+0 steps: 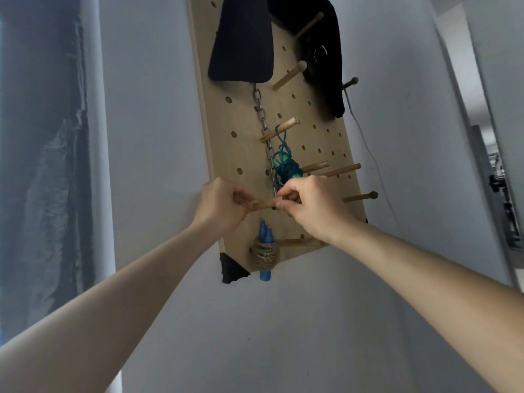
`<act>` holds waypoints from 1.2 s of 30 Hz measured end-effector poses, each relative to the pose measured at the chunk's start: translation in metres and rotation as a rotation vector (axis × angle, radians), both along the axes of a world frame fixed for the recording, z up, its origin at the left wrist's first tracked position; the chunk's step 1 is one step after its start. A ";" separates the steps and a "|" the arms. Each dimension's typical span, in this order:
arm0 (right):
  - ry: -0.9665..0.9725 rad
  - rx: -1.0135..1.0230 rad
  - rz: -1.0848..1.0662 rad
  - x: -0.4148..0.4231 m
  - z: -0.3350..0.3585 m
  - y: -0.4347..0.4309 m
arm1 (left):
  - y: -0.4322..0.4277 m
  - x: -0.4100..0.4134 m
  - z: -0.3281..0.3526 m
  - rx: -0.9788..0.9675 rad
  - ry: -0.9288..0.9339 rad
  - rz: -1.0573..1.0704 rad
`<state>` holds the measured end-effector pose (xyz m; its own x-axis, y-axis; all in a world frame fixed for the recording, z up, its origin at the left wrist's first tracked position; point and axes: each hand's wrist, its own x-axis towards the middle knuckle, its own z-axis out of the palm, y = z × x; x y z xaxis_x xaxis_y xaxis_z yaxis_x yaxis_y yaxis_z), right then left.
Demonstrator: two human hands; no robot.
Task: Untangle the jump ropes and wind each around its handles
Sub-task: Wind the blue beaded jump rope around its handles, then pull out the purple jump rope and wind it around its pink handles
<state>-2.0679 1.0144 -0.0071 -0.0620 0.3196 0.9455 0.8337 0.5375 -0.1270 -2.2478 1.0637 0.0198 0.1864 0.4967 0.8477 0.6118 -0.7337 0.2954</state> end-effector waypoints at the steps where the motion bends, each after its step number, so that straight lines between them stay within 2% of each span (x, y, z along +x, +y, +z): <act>1: 0.009 -0.001 -0.001 -0.001 0.000 0.000 | 0.000 0.000 -0.001 0.016 0.013 0.038; 3: 0.024 -0.001 0.005 -0.002 -0.002 -0.001 | 0.000 -0.002 -0.002 0.012 0.047 0.060; 6: 0.054 -0.021 0.042 -0.003 -0.007 -0.003 | 0.000 -0.007 -0.001 -0.109 0.019 -0.033; 9: 0.066 -0.064 0.080 -0.004 -0.011 -0.004 | -0.001 -0.013 0.000 -0.143 0.080 -0.050; 15: 0.118 -0.150 0.130 0.001 -0.029 -0.007 | -0.023 -0.031 -0.012 0.004 0.102 0.038; 18: 0.127 -0.174 0.128 0.010 -0.045 -0.023 | -0.040 -0.035 -0.039 -0.010 0.155 -0.010; 24: 0.023 -0.195 0.053 0.032 -0.105 -0.072 | -0.065 -0.018 -0.121 -0.079 0.406 -0.160; 28: -0.020 -0.359 0.030 0.054 -0.165 -0.107 | -0.066 0.013 -0.176 -0.199 0.467 -0.295; 32: 0.088 -0.556 -0.013 0.084 -0.238 -0.138 | -0.064 0.052 -0.252 -0.344 0.524 -0.418; 36: 0.145 -0.875 -0.110 0.122 -0.327 -0.154 | -0.065 0.094 -0.333 -0.503 0.595 -0.505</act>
